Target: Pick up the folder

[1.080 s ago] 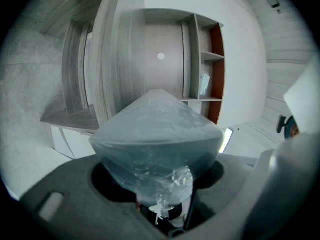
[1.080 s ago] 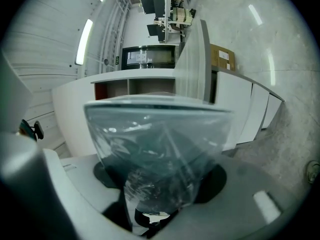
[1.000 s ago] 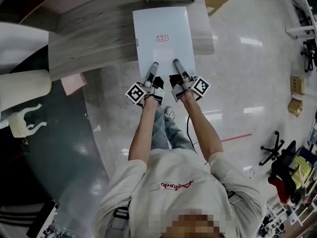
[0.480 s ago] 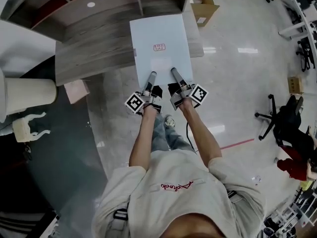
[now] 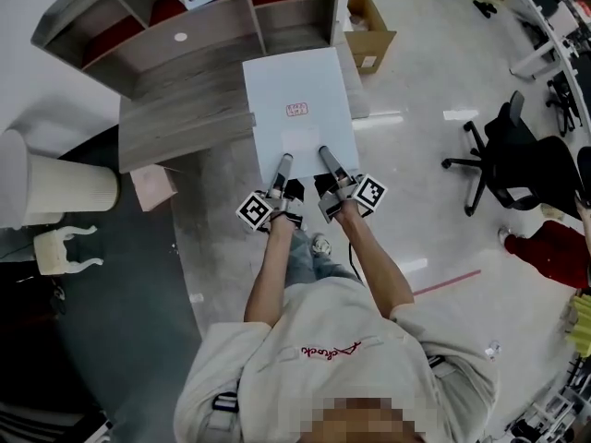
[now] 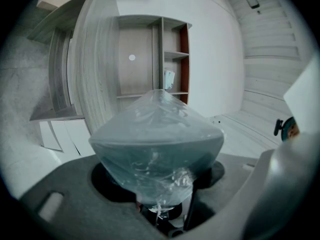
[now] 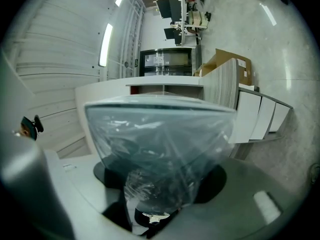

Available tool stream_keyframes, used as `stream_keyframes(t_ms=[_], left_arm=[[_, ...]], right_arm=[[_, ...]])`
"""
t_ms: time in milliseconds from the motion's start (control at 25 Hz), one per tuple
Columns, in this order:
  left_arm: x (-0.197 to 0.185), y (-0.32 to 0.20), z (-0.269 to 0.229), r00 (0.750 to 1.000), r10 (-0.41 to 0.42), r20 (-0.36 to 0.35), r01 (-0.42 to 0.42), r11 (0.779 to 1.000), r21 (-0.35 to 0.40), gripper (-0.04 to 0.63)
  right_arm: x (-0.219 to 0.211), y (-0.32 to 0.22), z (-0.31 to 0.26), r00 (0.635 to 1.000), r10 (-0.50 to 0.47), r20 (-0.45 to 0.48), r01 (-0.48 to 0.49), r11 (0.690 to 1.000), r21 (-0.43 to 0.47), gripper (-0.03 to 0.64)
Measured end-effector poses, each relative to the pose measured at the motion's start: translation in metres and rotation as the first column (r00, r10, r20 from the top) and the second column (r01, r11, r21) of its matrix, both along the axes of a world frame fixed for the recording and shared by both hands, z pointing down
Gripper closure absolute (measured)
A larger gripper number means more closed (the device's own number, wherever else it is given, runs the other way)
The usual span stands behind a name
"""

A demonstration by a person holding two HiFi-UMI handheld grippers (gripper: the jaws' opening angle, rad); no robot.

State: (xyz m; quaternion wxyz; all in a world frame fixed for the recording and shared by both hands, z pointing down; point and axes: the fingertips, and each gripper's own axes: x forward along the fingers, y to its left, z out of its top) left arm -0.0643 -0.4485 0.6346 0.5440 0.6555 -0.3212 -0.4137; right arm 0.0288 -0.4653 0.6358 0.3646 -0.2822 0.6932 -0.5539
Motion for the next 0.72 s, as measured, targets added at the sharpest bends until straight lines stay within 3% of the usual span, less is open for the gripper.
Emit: stream_keyframes(t_ms=[720], left_arm=[[0.015,0.052,-0.060,1.000,-0.007,0.013,0.006,0.994,0.108,0.313]], right_arm=[[0.015,0.051,-0.060,1.000,-0.013,0.014,0.012,0.994,0.107,0.328]])
